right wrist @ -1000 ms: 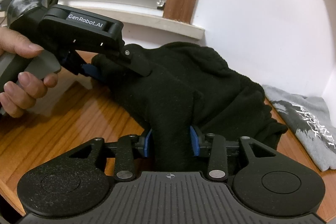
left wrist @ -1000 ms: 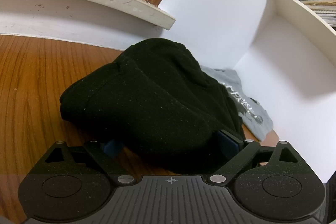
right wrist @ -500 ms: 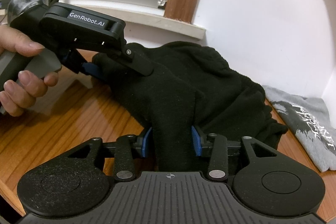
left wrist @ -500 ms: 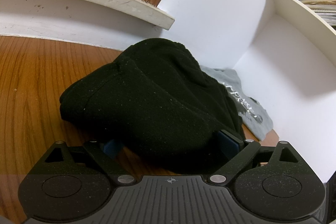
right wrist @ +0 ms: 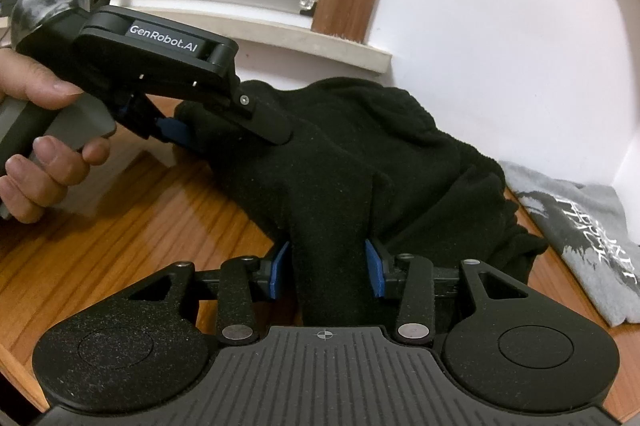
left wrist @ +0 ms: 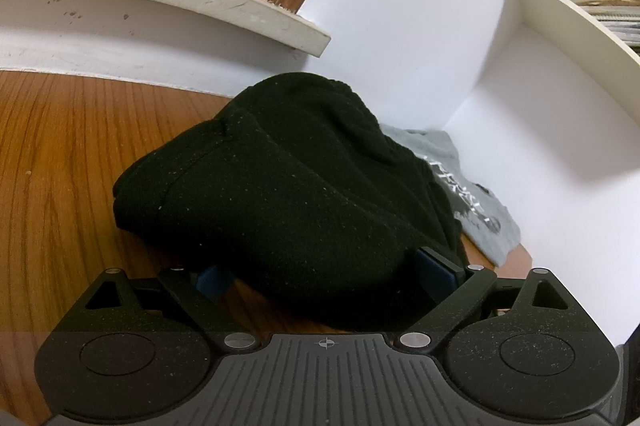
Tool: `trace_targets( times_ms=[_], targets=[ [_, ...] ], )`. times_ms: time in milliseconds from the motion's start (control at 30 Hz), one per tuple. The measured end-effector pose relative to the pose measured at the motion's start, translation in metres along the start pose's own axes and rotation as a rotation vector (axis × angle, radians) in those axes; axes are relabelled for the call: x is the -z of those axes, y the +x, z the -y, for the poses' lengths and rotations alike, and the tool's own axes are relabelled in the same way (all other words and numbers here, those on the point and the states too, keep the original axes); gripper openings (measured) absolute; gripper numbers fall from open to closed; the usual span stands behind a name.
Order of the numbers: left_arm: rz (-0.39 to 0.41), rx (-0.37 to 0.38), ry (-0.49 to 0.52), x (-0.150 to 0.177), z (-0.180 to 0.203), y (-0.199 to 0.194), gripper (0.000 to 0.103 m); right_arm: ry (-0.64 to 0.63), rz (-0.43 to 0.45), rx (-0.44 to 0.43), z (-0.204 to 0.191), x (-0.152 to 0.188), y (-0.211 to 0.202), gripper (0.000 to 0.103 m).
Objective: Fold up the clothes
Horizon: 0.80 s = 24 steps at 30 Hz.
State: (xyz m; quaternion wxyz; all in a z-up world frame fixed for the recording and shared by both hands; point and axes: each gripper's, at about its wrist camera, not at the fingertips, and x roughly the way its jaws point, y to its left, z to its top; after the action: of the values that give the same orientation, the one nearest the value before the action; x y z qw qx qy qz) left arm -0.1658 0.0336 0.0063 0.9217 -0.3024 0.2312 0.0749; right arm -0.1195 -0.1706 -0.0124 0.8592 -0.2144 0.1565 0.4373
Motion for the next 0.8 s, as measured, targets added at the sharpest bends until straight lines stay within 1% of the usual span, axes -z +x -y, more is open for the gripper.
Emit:
trace_targets(
  times_ms=[733, 800],
  targets=[
    [0.000, 0.000, 0.010, 0.0000, 0.0006, -0.0002, 0.096, 0.000, 0.000, 0.003, -0.0017, 0.0002, -0.0001, 0.043],
    [0.000, 0.000, 0.009, 0.0003, 0.0010, -0.0002, 0.096, -0.001, 0.001, 0.000, -0.0013, 0.0005, 0.0001, 0.045]
  ],
)
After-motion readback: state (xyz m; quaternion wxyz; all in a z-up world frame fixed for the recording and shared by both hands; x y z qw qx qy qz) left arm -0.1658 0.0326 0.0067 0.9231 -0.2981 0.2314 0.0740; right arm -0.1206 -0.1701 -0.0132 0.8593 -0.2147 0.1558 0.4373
